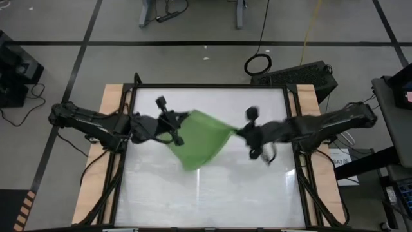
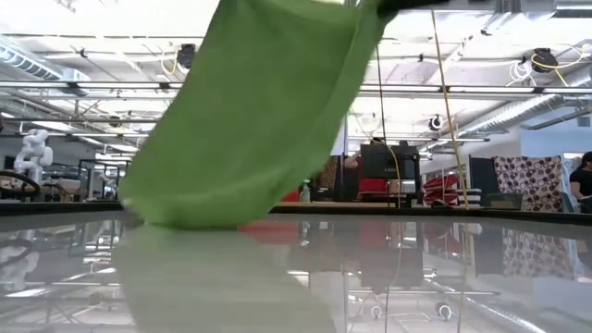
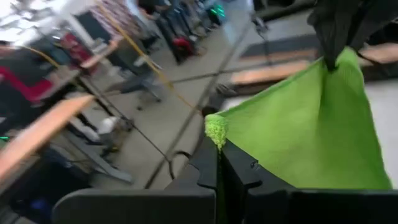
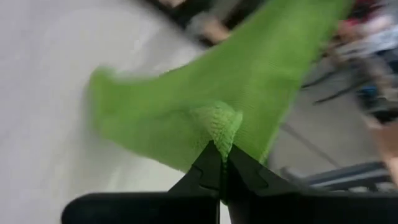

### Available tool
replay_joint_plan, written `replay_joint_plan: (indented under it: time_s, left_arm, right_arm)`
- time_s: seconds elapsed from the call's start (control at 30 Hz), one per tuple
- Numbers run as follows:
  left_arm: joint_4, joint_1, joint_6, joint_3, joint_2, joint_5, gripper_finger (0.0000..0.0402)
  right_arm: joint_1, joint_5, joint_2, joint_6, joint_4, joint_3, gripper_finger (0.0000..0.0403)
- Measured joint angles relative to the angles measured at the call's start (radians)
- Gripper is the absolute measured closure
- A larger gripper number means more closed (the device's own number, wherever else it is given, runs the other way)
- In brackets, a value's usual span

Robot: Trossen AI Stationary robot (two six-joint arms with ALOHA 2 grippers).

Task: Roll towel
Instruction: Roll the green microfiber cloth

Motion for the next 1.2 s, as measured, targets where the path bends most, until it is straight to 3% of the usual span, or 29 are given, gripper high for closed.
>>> replay_joint_plan:
  time_s: [0.1, 0.27, 0.43, 0.63, 0.97, 1.2]
  left_arm:
    - [0.000, 0.007, 0.026, 0.068, 0.000, 0.008, 0.0400]
    - [-0.017, -0.015, 0.065, 0.126, 0.000, 0.086, 0.0400]
    - [-0.062, 0.021, 0.079, 0.125, 0.019, 0.132, 0.0400]
    - [0.011, 0.065, 0.084, 0.125, 0.050, 0.244, 0.0400]
    - [0.041, 0.205, 0.141, 0.125, 0.073, 0.271, 0.0400]
    - [0.179, 0.295, 0.142, 0.124, 0.085, 0.370, 0.0400]
  right_arm:
    - [-0.019, -0.022, -0.103, -0.018, -0.011, 0.045, 0.0402]
    - [-0.020, -0.213, -0.222, -0.018, -0.115, 0.113, 0.0402]
    - [-0.045, -0.229, -0.248, -0.001, -0.288, 0.148, 0.0402]
    - [-0.055, -0.304, -0.253, -0.020, -0.326, 0.153, 0.0402]
    - [-0.160, -0.256, -0.253, -0.150, -0.307, 0.153, 0.0403]
    - [-0.294, -0.273, -0.253, -0.301, -0.259, 0.153, 0.0403]
